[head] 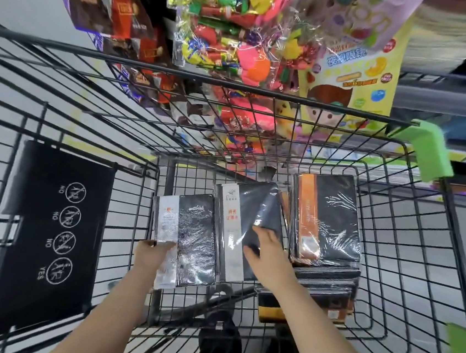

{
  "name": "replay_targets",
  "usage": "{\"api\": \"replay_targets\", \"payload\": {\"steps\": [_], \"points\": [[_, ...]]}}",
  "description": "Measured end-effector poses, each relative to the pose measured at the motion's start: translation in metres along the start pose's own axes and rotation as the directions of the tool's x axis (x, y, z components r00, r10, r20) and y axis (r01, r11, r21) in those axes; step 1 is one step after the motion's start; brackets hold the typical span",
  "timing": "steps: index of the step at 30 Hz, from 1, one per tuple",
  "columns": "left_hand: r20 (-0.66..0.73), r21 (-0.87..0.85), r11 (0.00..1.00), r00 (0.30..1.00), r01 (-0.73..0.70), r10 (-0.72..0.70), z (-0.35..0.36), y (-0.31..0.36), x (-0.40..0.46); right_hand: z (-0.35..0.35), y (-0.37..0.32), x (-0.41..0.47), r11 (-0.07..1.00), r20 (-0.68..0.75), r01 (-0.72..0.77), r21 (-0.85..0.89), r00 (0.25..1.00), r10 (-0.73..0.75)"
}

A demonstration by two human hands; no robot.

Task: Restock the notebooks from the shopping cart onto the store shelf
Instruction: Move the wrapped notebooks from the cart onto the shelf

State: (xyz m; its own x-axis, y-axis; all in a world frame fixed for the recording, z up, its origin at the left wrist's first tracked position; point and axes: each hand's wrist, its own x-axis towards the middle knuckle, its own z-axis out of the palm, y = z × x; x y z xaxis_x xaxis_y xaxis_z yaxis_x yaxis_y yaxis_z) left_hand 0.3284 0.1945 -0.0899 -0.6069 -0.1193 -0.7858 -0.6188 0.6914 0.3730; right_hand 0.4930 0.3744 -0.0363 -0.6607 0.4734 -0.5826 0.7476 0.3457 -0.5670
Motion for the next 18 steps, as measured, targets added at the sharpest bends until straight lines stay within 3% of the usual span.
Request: {"api": "replay_targets", "payload": {"steps": [4,8,12,15,18], "points": [[0.021,0.009,1.0,1.0,-0.018,0.018,-0.016,0.007,-0.008,-0.006,-0.002,-0.002,1.0,0.018,-0.013,-0.008,1.0,0.013],[0.271,-0.092,0.996,0.963,0.019,0.007,-0.029,0.013,-0.027,-0.016,-0.01,-0.009,0.999,0.072,-0.04,-0.034,0.996,0.043],[0.308,-0.129,0.992,0.95,-0.009,0.049,-0.045,0.028,-0.042,-0.022,-0.02,-0.016,0.997,0.121,-0.064,0.042,0.991,0.059],[0.433,-0.185,0.983,0.898,-0.003,0.084,-0.059,0.046,-0.051,-0.027,-0.03,-0.017,0.98,0.146,-0.088,0.179,0.987,0.062],[0.588,-0.205,0.978,0.796,-0.023,0.142,-0.048,0.065,-0.075,-0.033,-0.042,-0.019,0.876,0.159,-0.21,0.434,0.975,0.155]]}}
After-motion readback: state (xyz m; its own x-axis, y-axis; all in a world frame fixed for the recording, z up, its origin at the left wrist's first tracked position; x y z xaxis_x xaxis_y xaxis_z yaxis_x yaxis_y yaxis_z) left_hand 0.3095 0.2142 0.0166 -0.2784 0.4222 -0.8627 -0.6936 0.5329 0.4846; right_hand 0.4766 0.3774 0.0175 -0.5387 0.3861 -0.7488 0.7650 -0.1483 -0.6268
